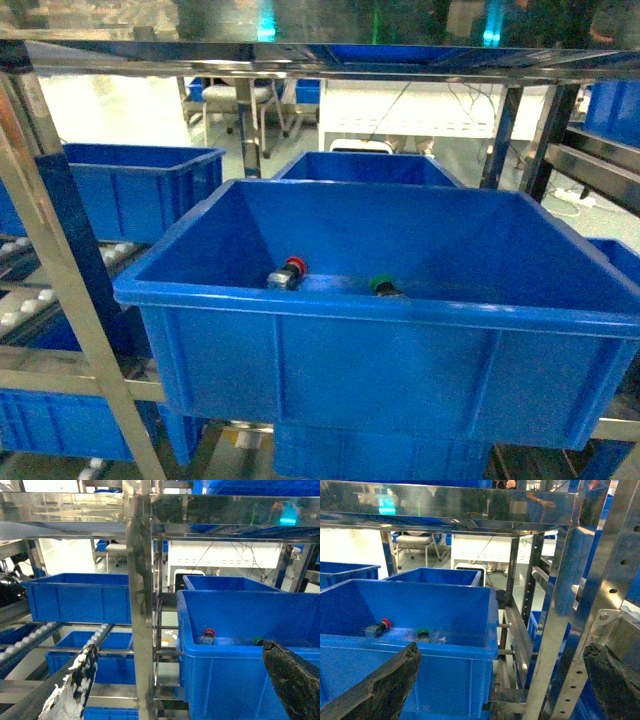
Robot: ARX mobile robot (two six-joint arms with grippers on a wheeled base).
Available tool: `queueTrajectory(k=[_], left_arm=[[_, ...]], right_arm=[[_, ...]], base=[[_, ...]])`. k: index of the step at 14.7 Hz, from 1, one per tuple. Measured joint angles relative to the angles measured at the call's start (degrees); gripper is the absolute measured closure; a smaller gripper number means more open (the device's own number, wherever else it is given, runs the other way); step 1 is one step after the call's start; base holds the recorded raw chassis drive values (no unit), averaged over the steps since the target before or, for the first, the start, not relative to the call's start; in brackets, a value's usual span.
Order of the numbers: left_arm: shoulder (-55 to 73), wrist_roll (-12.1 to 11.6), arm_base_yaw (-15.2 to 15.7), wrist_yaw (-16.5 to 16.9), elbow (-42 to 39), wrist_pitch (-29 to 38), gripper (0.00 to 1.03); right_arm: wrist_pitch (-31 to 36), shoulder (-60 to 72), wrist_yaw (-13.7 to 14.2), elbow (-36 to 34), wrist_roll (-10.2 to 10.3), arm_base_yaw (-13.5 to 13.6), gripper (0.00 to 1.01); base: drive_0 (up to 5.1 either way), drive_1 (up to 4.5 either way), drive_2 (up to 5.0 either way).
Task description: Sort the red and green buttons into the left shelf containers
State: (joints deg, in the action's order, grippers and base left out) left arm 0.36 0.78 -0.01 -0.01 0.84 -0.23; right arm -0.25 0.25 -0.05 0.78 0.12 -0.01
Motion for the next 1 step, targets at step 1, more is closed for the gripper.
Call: queueTrajectory(k=[1], left_arm=[[0.0,0.0,0.0,0.0,0.0,0.0,0.05]], right_arm=[[0.0,0.0,0.0,0.0,0.0,0.0,0.03]], base=[[0.0,0.00,0.0]])
